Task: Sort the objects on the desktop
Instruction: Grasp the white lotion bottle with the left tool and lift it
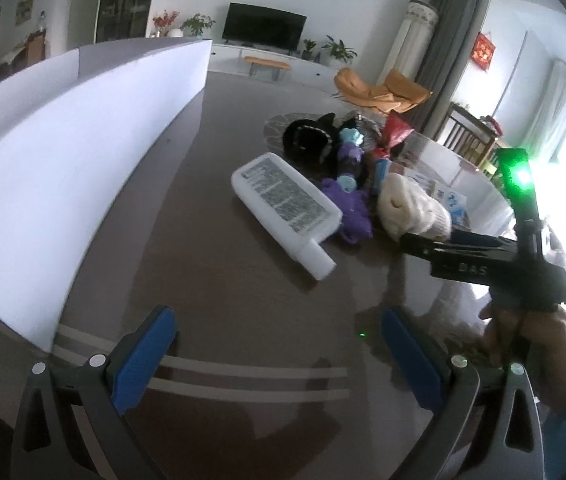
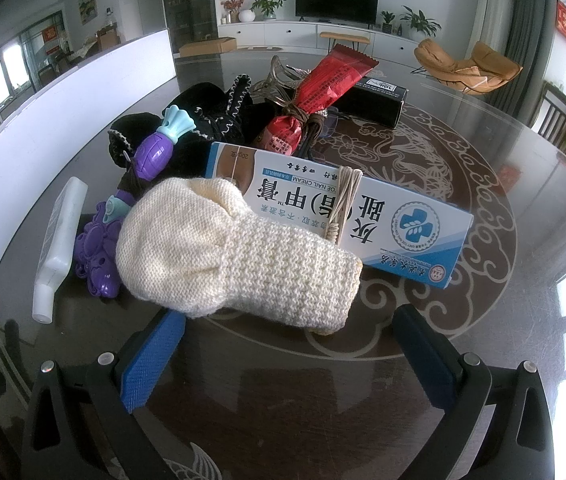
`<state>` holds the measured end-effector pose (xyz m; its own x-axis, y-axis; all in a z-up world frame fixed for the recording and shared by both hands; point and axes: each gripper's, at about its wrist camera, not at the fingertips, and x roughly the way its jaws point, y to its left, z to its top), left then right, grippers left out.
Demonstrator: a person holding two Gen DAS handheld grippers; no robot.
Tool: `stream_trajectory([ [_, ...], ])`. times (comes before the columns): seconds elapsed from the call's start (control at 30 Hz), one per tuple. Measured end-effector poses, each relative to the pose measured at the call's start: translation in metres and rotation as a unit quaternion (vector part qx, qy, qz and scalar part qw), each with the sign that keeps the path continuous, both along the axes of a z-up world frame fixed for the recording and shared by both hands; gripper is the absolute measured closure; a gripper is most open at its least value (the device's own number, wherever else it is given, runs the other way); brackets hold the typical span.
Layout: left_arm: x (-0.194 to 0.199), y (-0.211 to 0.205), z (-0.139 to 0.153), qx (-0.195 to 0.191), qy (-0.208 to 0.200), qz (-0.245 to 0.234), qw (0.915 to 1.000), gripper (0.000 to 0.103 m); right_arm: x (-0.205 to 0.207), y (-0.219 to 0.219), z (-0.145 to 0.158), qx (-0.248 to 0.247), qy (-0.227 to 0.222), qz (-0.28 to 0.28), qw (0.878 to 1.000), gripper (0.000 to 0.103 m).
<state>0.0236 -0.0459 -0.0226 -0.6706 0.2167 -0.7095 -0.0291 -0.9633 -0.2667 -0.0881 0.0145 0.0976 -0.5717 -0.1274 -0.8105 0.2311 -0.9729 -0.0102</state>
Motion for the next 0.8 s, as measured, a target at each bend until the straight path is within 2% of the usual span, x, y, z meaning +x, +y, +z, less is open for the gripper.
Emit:
stream_trajectory([
  [0.1,-0.021,0.003,0.006,0.021,-0.018,0.018,0.9995,0.0,0.0,0.0,0.0,0.0,0.0,0.0,1.0,0.0],
  [0.17,-0.041,0.009,0.018,0.021,-0.015,0.029,0.9992,0.0,0.0,0.0,0.0,0.0,0.0,0.0,1.0,0.0],
  [0.3,-0.088,0.019,0.028,-0.024,-0.025,0.078,0.9963,0.0,0.0,0.0,0.0,0.0,0.0,0.0,1.0,0.0],
  [0.43,-0.119,0.022,0.008,-0.105,-0.076,0.117,0.9846,0.0,0.0,0.0,0.0,0.0,0.0,0.0,1.0,0.0],
  [0.5,-0.114,0.012,0.003,-0.116,-0.088,0.129,0.9808,0.0,0.0,0.0,0.0,0.0,0.0,0.0,1.0,0.0],
  [0.6,-0.099,-0.003,-0.003,-0.098,-0.097,0.129,0.982,0.0,0.0,0.0,0.0,0.0,0.0,0.0,1.0,0.0],
  [0.67,-0.091,-0.004,-0.001,-0.102,-0.09,0.114,0.9842,0.0,0.0,0.0,0.0,0.0,0.001,0.0,1.0,0.0],
  [0.73,-0.091,0.003,-0.003,-0.129,-0.097,0.097,0.9822,0.0,0.0,0.0,0.0,0.0,0.001,0.0,1.0,0.0],
  [0.8,-0.092,0.006,-0.002,-0.13,-0.096,0.091,0.9826,0.0,0.0,0.0,0.0,0.0,0.001,0.0,1.0,0.0],
])
